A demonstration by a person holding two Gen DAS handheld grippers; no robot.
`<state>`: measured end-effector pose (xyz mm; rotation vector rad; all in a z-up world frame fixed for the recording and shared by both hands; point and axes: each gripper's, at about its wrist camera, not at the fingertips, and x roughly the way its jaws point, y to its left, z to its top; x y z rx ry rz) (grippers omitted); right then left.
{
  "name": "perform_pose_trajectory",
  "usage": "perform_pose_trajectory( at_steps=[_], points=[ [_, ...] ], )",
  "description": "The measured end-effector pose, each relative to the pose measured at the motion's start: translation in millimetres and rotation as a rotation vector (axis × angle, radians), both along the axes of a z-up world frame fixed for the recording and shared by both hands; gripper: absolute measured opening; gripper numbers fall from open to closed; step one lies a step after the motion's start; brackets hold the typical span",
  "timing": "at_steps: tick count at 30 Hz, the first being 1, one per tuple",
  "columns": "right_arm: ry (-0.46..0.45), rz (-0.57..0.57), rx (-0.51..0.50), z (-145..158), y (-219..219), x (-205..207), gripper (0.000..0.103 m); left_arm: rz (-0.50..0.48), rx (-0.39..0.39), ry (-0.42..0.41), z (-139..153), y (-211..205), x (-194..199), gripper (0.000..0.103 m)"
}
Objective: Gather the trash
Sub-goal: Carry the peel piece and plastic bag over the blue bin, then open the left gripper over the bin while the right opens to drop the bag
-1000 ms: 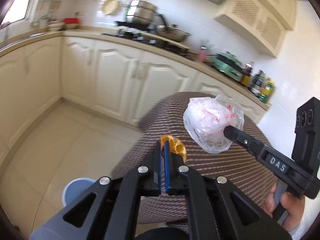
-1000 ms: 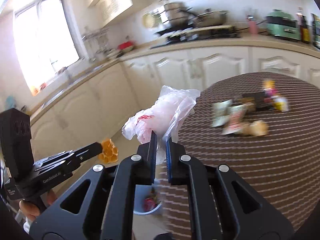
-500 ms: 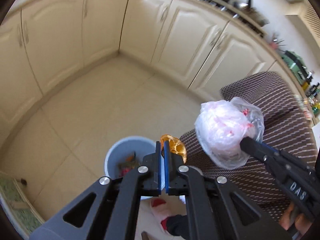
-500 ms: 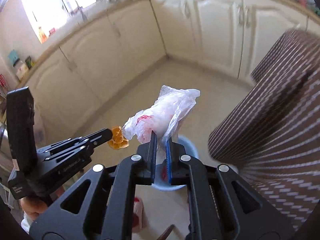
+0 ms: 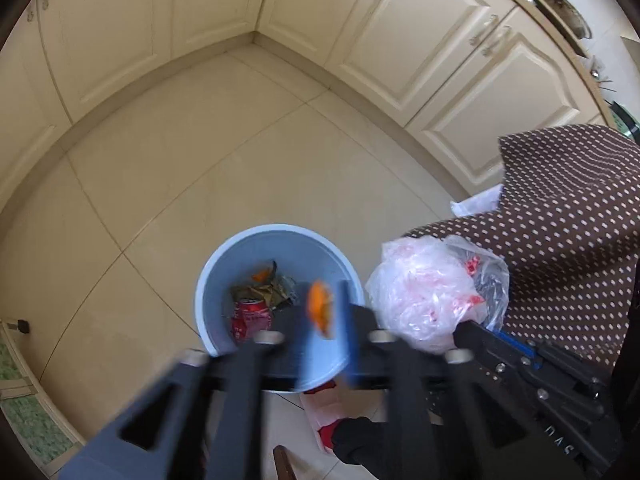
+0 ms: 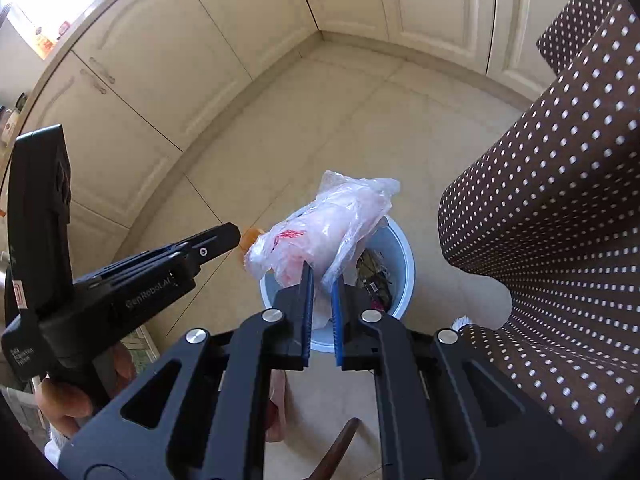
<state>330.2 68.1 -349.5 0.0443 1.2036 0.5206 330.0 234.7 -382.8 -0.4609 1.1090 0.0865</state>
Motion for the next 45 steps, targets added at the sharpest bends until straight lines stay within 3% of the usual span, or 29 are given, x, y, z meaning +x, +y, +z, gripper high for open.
perform_pose_trajectory(
  at_steps=[1, 9, 32, 45],
  points=[
    [0.004, 0.001, -0.002, -3.2, 1.3, 1.2, 0.008, 0.015, 0.010, -0.003, -0.9, 1.8, -1.9, 0.051],
    [0.022, 0.001, -0.005, -15.1, 10.8, 9.0, 0.009, 0.022, 0.011, 0.037, -8.5, 2.2, -5.2, 0.051],
    [0.022, 0.020, -0.022, -28.4, 30.9, 12.8, 0.012, 0.081, 0.037, 0.036, -1.9, 18.9, -10.8, 0.053],
    [-0.018, 0.010, -0.023, -6.3, 22.6, 8.8, 0.012, 0.061, 0.078, 0.004, 11.6, 14.1, -14.2, 0.053]
  ],
)
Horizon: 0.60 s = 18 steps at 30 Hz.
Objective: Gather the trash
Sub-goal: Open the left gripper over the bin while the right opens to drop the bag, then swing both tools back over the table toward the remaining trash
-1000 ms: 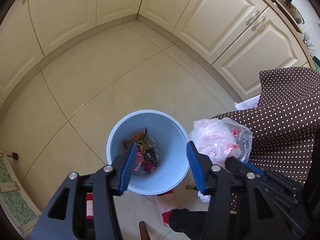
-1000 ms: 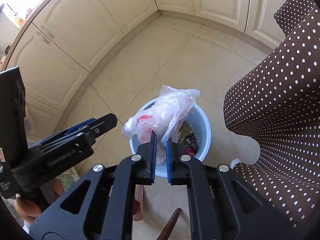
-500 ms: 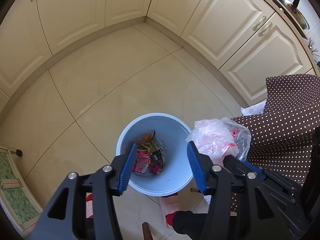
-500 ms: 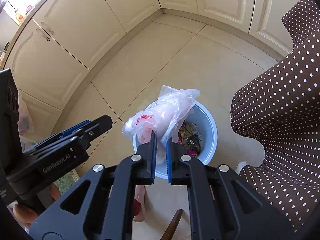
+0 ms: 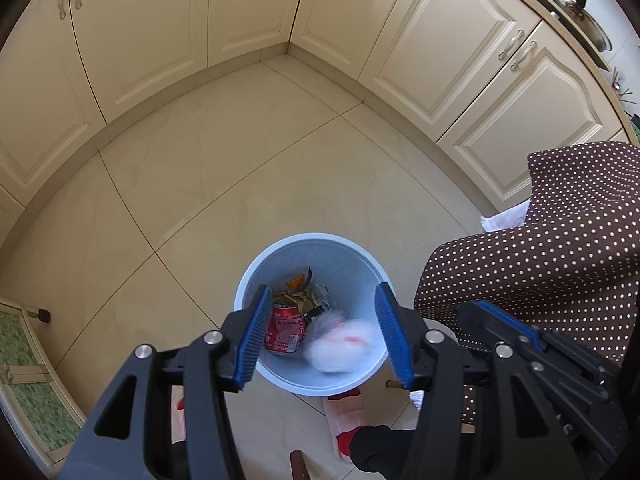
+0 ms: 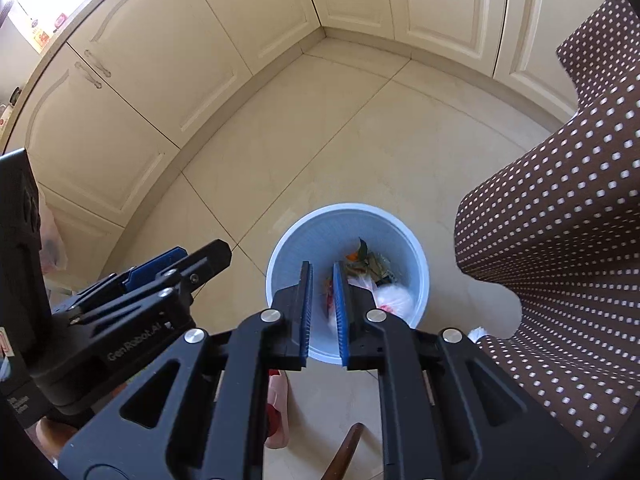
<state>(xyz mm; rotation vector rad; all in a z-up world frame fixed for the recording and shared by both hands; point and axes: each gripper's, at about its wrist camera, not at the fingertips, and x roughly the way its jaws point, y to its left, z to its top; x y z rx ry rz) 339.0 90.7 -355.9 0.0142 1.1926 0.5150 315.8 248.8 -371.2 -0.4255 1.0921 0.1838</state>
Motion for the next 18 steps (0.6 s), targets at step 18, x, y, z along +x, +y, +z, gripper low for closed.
perform_pose_trajectory(
  at_steps=[18],
  points=[
    [-0.432, -0.069, 0.010, 199.9, -104.8, -93.7, 0.017, -0.141, 0.109, -0.335, 186.5, -95.1, -66.2, 0.059]
  ],
)
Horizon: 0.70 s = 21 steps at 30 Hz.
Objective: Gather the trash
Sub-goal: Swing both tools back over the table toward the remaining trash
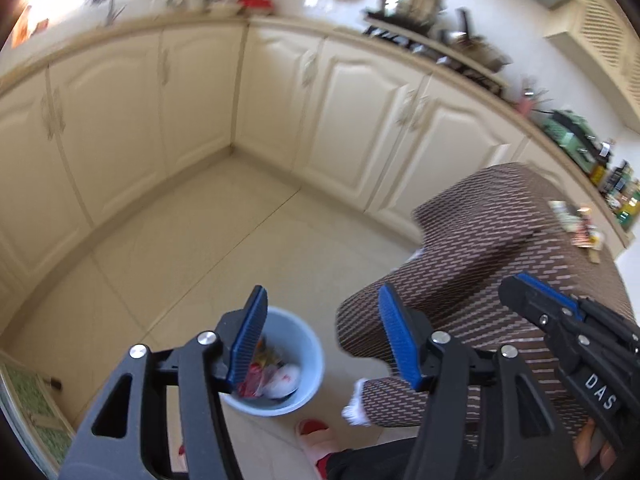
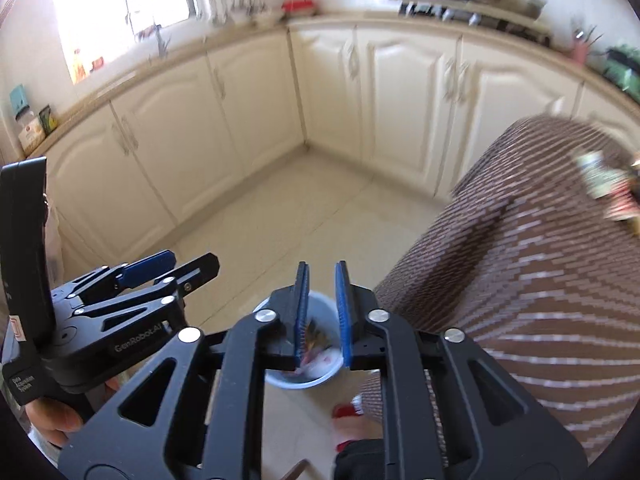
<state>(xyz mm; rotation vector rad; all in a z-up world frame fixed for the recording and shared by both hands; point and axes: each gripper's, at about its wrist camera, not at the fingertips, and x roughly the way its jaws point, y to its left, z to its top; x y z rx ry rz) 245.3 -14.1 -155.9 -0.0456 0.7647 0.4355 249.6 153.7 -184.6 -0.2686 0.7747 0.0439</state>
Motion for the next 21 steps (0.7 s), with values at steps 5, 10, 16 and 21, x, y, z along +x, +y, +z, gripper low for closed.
perform_pose_trajectory(
  at_steps=[5, 10, 16, 21],
  points=[
    [-0.078, -0.060, 0.014, 40.9, -60.6, -19.8, 0.017, -0.103, 0.029, -0.059, 41.3, -56.8, -7.8, 0.064],
    [-0.127, -0.180, -0.011, 60.1, -133.7, -23.6, 0.021, -0.222, 0.041, -0.064, 61.3, -120.2, 2.1, 0.065],
    [-0.079, -0.329, -0.084, 49.6, -220.3, -0.8, 0.043, -0.306, 0.055, -0.042, 66.2, -177.7, 21.7, 0.065],
    [-0.003, -0.326, -0.163, 24.5, -250.0, 34.0, 0.044, -0.359, 0.078, -0.015, 59.0, -215.8, 42.2, 0.065]
  ],
)
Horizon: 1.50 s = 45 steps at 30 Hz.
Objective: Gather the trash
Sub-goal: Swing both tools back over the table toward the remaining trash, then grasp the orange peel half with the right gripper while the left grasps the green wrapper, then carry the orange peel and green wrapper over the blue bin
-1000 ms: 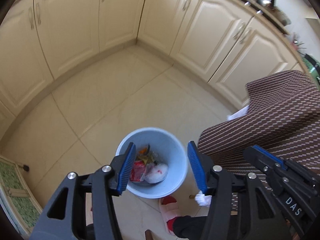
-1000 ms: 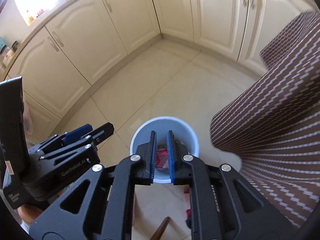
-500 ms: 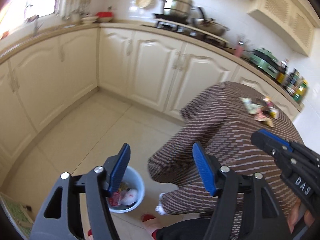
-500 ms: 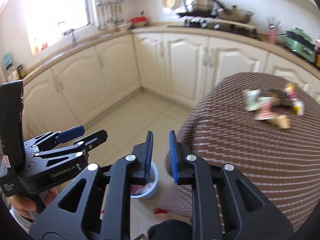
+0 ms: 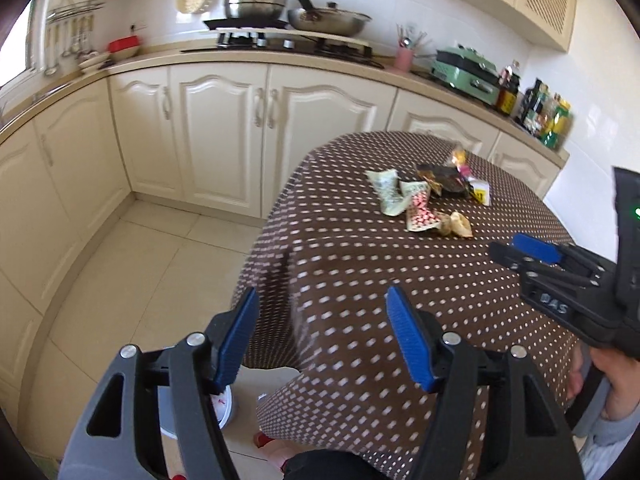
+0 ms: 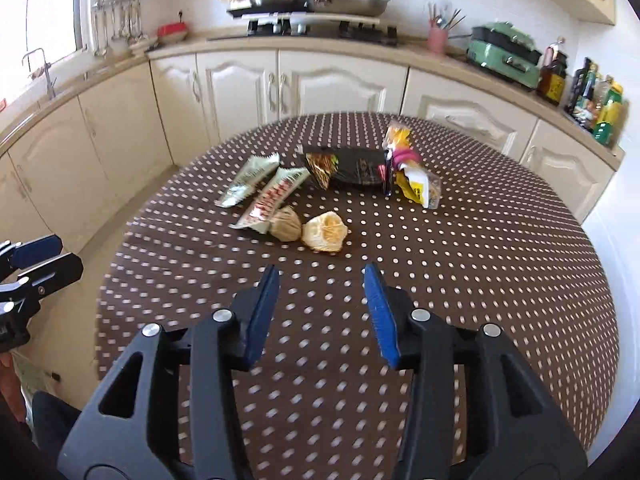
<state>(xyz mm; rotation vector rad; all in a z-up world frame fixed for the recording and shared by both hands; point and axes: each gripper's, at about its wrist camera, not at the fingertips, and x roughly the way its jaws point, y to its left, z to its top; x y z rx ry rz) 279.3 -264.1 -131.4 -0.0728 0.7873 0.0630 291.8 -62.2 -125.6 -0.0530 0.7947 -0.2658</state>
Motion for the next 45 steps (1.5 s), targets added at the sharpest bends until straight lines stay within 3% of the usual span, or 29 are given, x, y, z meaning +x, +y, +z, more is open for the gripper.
perform_pose_trajectory(
  at_steps=[3, 9, 10, 13, 18, 24, 27, 29, 30, 31, 38, 45],
  points=[
    [0.046, 0.025, -0.028, -12.7, 2.3, 21.2, 0.044, -0.025, 0.016, 0.015, -4.2, -18.7, 16.7, 0.065],
    [0.106, 0.065, 0.016, -23.9, -1.5, 56.4, 0.045, -0.046, 0.010, 0.038, -10.3, -35.7, 47.9, 0.065],
    [0.110, 0.073, 0.021, -24.7, -3.1, 60.5, 0.034, -0.047, 0.004, 0.040, -10.8, -38.1, 52.8, 0.065],
    [0.097, 0.050, 0.045, -23.7, -10.9, 62.7, 0.035, -0.053, -0.009, 0.037, -9.9, -47.9, 67.6, 0.065],
    [0.001, -0.022, 0.118, -9.2, -32.9, 47.9, 0.035, -0.045, -0.018, 0.054, -13.0, -66.3, 98.4, 0.065],
    [-0.022, -0.013, 0.111, -5.9, -29.6, 39.5, 0.035, -0.038, -0.046, 0.114, -20.0, -85.3, 134.3, 0.065],
    [-0.024, -0.010, 0.118, -4.4, -30.5, 42.2, 0.035, -0.026, -0.017, 0.134, -27.0, -94.8, 147.6, 0.064],
    [-0.025, -0.009, 0.123, -2.9, -31.2, 44.0, 0.035, -0.021, 0.027, 0.121, -27.7, -100.7, 150.1, 0.051],
    [-0.024, -0.006, 0.125, -2.5, -31.3, 45.8, 0.035, -0.021, 0.048, 0.115, -28.2, -103.4, 150.6, 0.033],
    [-0.025, -0.003, 0.126, -2.3, -30.7, 47.6, 0.035, -0.023, 0.056, 0.114, -28.5, -103.7, 150.5, 0.024],
    [-0.055, 0.005, 0.117, 2.8, -28.3, 43.2, 0.035, -0.049, 0.016, 0.089, -22.9, -93.9, 135.8, 0.017],
    [-0.087, 0.033, 0.090, 14.6, -12.5, 31.5, 0.035, -0.049, -0.034, 0.042, -6.0, -50.5, 93.4, 0.017]
  ],
)
